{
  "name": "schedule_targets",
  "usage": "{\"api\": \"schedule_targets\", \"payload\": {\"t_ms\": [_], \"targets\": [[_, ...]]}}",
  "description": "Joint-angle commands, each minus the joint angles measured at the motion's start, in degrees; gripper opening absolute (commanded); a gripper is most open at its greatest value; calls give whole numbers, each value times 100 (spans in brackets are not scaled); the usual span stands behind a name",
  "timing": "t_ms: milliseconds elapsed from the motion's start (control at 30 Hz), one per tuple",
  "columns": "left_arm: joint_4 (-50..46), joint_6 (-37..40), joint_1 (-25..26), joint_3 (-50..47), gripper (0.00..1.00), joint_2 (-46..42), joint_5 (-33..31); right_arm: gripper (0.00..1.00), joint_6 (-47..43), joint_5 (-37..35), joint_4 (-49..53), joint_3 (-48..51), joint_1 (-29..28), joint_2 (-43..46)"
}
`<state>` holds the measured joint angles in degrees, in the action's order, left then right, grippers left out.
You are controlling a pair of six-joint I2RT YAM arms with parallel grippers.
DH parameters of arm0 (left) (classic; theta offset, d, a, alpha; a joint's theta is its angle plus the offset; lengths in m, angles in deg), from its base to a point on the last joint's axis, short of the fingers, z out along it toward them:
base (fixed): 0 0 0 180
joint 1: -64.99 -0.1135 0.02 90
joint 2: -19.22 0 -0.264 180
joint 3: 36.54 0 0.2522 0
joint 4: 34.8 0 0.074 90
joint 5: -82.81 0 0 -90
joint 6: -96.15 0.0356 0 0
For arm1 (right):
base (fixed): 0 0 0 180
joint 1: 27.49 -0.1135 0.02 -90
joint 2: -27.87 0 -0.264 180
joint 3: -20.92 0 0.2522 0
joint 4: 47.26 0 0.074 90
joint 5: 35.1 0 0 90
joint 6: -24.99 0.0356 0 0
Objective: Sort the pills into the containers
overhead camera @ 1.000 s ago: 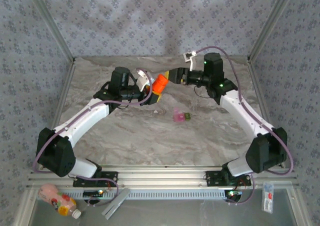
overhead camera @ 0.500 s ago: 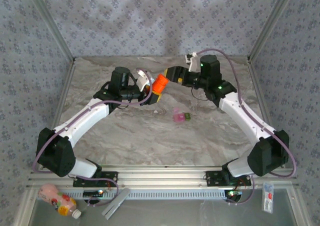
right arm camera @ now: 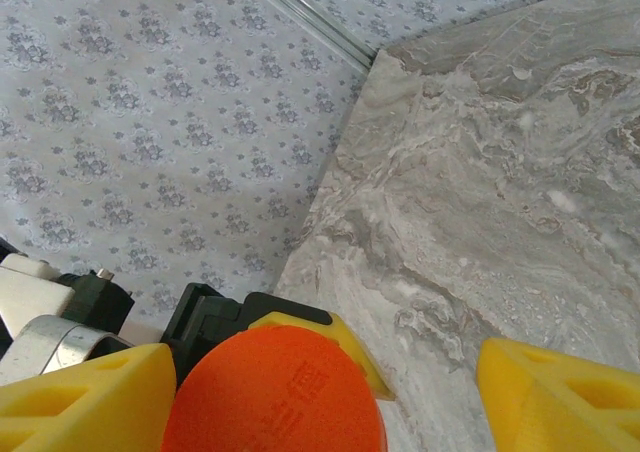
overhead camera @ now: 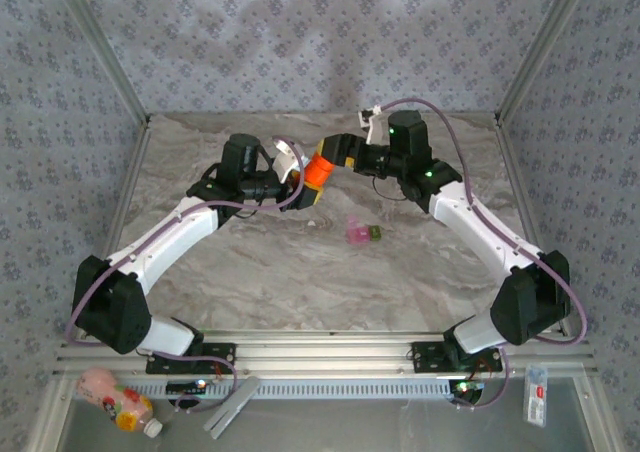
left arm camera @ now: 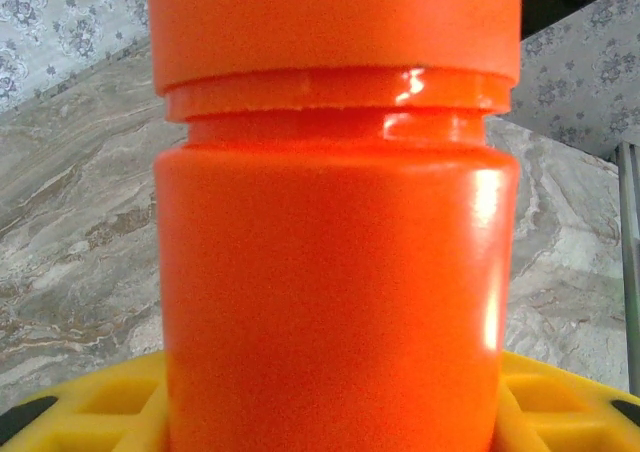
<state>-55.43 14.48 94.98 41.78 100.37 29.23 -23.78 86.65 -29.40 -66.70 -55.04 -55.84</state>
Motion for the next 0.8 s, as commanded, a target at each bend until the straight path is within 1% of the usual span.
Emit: {"api": "schedule_targets", "payload": {"t_ms": [0,200,533,600,667,767], "targets": [[195,10,0,96,0,-64,111,81,65,40,-101,-209,-58,-6],[182,22,3,101,0,-66,110,81,-61,82,75,-317,-140,-5],[178,28,5,127,0,-64,115,76,-205,42,371,-383,-233,-50],[178,29,-3,125,0,-64,111,73,-221,59,397,-381,-237,-43],[178,29,4,127,0,-64,115,68,-238,92,416,-366,-242,-46],[183,19,-1,119,0,-55,117,55,-278,119,440,-365,-246,-45]]}}
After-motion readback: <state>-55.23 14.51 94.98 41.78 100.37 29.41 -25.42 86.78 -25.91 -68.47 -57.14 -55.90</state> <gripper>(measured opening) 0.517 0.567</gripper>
